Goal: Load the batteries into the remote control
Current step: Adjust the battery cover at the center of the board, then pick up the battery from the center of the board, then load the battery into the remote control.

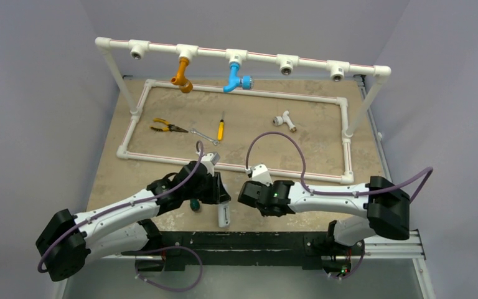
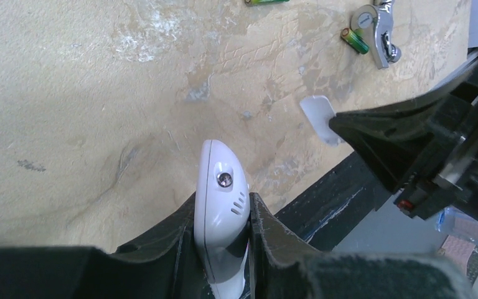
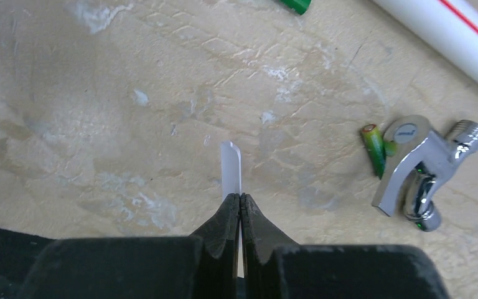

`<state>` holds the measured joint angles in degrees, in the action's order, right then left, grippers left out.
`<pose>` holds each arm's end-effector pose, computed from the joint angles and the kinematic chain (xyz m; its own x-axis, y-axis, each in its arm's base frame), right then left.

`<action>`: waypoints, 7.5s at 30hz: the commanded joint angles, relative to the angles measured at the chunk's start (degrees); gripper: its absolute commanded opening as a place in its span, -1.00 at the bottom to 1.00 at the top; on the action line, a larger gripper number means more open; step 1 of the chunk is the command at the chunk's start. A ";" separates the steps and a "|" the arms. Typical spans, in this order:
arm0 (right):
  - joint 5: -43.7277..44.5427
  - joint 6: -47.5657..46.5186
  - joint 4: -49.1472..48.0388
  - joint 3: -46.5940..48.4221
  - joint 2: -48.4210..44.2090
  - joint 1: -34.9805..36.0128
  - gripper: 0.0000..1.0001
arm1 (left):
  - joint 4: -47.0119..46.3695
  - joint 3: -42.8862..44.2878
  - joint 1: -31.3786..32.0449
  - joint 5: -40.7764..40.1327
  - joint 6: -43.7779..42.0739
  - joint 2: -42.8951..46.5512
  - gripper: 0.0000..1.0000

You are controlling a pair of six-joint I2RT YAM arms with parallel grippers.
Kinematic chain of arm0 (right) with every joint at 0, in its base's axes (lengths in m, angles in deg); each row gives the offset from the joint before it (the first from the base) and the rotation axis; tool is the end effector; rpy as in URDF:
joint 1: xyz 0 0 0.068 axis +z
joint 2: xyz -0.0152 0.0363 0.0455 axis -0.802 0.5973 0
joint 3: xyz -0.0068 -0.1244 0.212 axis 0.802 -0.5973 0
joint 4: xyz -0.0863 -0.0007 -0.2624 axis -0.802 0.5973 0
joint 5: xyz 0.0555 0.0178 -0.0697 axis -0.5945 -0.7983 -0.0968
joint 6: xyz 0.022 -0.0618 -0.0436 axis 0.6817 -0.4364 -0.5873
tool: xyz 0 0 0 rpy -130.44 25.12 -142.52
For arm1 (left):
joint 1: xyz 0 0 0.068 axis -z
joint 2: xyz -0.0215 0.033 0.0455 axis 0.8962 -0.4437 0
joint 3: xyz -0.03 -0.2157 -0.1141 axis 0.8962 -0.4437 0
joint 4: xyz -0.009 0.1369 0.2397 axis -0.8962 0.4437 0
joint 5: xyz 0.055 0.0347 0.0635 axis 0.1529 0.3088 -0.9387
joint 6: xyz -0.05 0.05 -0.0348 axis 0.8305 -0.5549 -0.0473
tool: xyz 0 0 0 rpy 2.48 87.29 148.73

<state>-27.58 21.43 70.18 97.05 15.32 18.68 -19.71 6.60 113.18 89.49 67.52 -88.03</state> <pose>0.1112 0.2453 0.1275 -0.7910 -0.3399 -0.5088 -0.3495 0.9335 -0.0804 0.1617 -0.2027 0.1409 -0.8928 -0.0788 -0.4435 0.2355 0.7577 -0.6087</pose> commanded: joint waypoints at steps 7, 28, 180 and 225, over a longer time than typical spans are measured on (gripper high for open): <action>12.61 0.20 15.62 11.55 11.95 0.21 -1.00 | 12.77 3.09 -3.87 -3.97 2.32 20.55 -1.00; 16.25 4.48 10.80 16.17 24.40 7.55 -0.81 | 24.54 4.57 -7.99 -6.50 1.68 31.71 -1.00; -58.54 -43.67 -47.72 -10.05 -41.60 -7.06 -1.00 | -4.81 6.54 -11.98 18.94 -12.37 41.56 -1.00; -48.94 -45.20 -45.89 -12.72 -41.60 -7.06 -1.00 | -19.38 0.78 -11.91 25.77 -9.40 45.58 -1.00</action>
<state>-78.61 -23.44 24.87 84.44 -26.13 11.53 -35.82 7.41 101.55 116.20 57.03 -42.42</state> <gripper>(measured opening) 0.077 0.245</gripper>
